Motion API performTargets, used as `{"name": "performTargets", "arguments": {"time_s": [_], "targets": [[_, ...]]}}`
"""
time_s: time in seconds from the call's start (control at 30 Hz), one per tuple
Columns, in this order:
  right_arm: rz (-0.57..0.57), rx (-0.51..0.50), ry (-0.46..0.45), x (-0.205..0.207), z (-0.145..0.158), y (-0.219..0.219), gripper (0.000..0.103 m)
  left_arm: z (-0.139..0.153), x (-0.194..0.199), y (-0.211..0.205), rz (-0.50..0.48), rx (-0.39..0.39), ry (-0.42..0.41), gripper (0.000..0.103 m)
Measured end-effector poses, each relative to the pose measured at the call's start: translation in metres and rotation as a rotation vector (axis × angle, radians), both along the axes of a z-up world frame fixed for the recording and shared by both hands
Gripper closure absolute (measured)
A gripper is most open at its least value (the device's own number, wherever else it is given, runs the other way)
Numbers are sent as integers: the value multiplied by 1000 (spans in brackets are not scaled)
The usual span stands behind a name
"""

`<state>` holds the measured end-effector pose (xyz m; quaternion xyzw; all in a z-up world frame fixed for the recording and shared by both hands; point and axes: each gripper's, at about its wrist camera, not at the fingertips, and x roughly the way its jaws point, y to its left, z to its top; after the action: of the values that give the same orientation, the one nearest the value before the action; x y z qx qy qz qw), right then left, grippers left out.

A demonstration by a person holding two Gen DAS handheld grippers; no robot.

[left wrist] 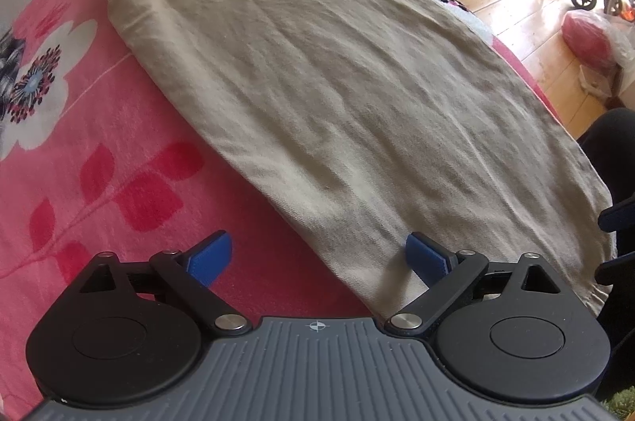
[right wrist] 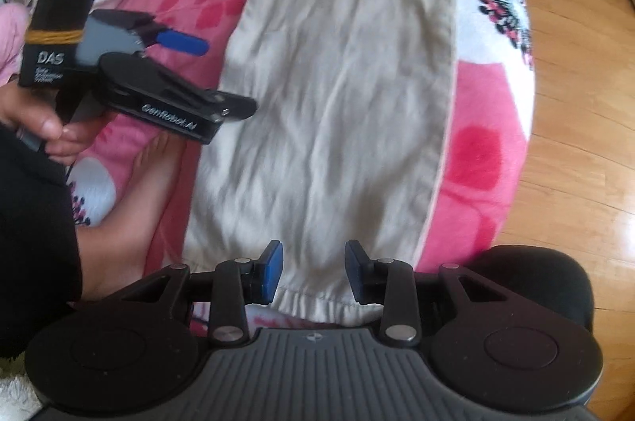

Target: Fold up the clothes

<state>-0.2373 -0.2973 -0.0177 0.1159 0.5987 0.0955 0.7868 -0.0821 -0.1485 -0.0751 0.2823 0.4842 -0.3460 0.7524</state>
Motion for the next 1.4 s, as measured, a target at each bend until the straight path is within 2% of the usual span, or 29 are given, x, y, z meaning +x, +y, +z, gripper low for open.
{"name": "performTargets", "arguments": {"time_s": [0.17,0.53,0.7,0.8,0.93,1.2,1.4], "targets": [[-16,11,5,-2,-7,-14,66,1,0,-1,-2,9,-4,7],[-47,23,9,-8,-9,-13,66,2,1,0,6,5,-2,5],[-87,44,-17,-9,-7,-24,66,5,27,20,81,-148,179,5],[-158,65,-51,-8,-5,-47,63,7,38,32,64,-221,312,5],[-257,97,-97,-6,-1,-80,60,-6,46,40,31,-254,557,5],[-399,320,-90,21,-41,-131,60,-17,43,48,-36,-294,727,6],[-440,434,-46,37,-72,-146,60,-29,32,47,-58,-269,784,6]]}}
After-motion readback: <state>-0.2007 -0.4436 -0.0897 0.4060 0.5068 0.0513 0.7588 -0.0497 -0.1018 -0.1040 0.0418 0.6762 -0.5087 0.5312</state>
